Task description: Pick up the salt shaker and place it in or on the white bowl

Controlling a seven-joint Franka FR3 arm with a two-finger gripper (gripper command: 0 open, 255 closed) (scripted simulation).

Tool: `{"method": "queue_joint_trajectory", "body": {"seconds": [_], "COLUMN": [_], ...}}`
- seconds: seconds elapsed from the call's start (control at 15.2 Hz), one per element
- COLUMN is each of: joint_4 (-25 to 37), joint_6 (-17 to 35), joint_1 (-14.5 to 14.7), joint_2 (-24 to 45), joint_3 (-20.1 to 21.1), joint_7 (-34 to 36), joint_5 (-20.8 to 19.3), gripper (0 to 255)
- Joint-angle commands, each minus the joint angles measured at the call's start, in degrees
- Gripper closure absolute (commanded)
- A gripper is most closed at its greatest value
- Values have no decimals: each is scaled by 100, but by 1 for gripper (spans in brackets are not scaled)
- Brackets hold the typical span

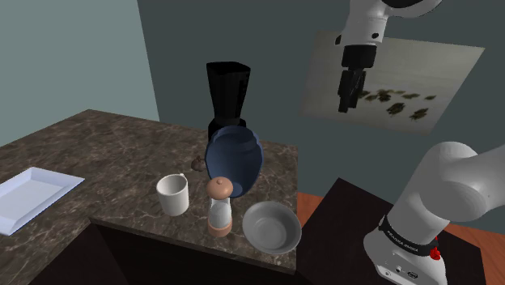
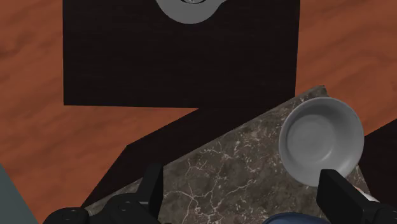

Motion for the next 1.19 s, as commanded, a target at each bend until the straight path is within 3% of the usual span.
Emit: {"method": "queue_joint_trajectory", "body": {"seconds": [0.0, 0.59, 1.12], "joint_4": [0, -465, -333], "joint_6": [0, 1350, 2653], "joint_1": [0, 366, 618], "joint_2": [0, 441, 1419], "joint_3": [0, 1034, 1962], "joint_7": [0, 1095, 2011], "joint_5": [0, 873, 1366], "gripper": [0, 0, 0]}}
